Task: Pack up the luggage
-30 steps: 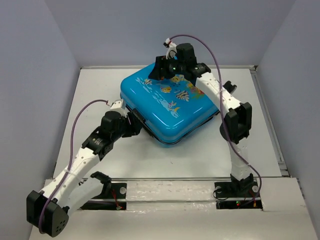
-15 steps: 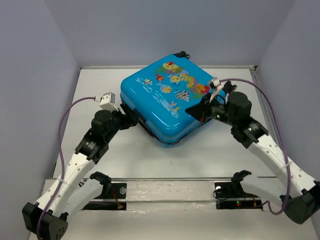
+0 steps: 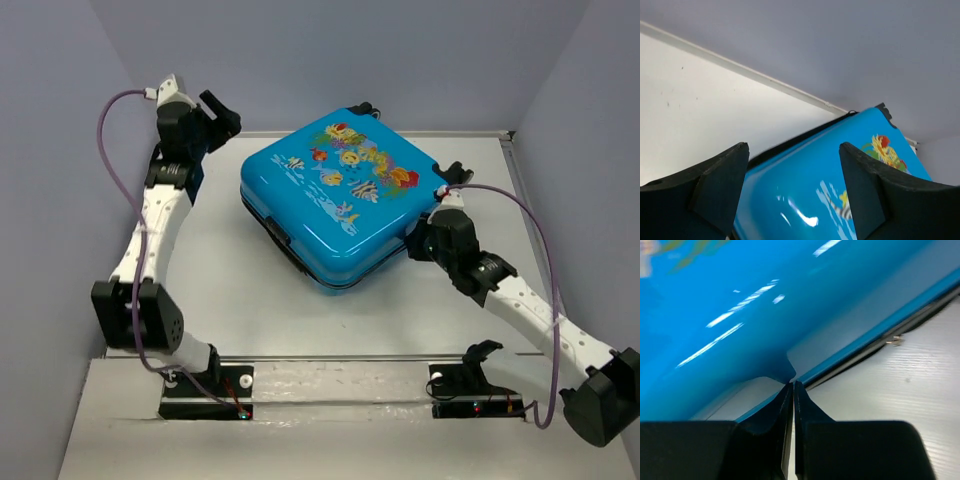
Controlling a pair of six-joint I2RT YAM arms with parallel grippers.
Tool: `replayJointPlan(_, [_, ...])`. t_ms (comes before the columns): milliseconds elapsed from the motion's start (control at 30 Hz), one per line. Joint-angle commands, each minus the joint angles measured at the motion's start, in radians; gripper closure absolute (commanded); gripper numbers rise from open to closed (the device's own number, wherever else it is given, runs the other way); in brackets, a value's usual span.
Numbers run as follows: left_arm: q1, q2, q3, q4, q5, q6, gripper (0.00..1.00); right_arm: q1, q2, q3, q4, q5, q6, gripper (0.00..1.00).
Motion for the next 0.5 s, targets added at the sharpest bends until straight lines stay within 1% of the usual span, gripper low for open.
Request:
replayJointPlan(0, [0.033,0.254,0.211,-0.077,0.114,0.070,0.16,-0.064,0.089,0.047,-0.012,0.147,0.019,0.91])
replayJointPlan(33, [0.040,0.304,0.290,-0.088,0.143,0.073,0.16,-0.079,0.102,0.047,-0.003,0.134,0.017,0.91])
replayJointPlan(67, [0.043,0.400,0.333,-0.106,0.190,0.087,0.16,-0.117,0.112,0.048,0.008,0.119,0.011,0.91])
replayJointPlan(133, [0.046,0.479,0.425,-0.137,0.240,0.099,0.15,-0.150,0.140,0.042,0.052,0.061,-0.001,0.91])
replayJointPlan(167, [0.046,0.535,0.438,-0.133,0.282,0.102,0.16,-0.161,0.155,0.042,0.072,0.029,-0.009,0.91])
replayJointPlan(200, [0.046,0.552,0.441,-0.120,0.301,0.090,0.16,-0.171,0.198,0.051,0.106,-0.023,-0.029,0.92])
replayJointPlan(267, [0.043,0.557,0.386,-0.079,0.336,0.070,0.17,-0.171,0.252,0.085,0.149,-0.091,-0.053,0.92])
replayJointPlan(300, [0.043,0.545,0.343,-0.006,0.342,0.040,0.18,-0.171,0.280,0.100,0.192,-0.128,-0.076,0.91])
replayJointPlan(333, [0.044,0.505,0.255,0.040,0.333,0.023,0.18,-0.171,0.334,0.134,0.212,-0.216,-0.084,0.91])
replayJointPlan(400, [0.050,0.449,0.159,0.136,0.307,-0.008,0.20,-0.171,0.384,0.168,0.273,-0.281,-0.099,0.91])
replayJointPlan(433, [0.058,0.412,0.042,0.169,0.283,-0.051,0.21,-0.171,0.428,0.186,0.313,-0.350,-0.099,0.91])
replayJointPlan(467, [0.067,0.337,-0.014,0.235,0.237,-0.074,0.24,-0.171,0.451,0.226,0.356,-0.393,-0.099,0.91])
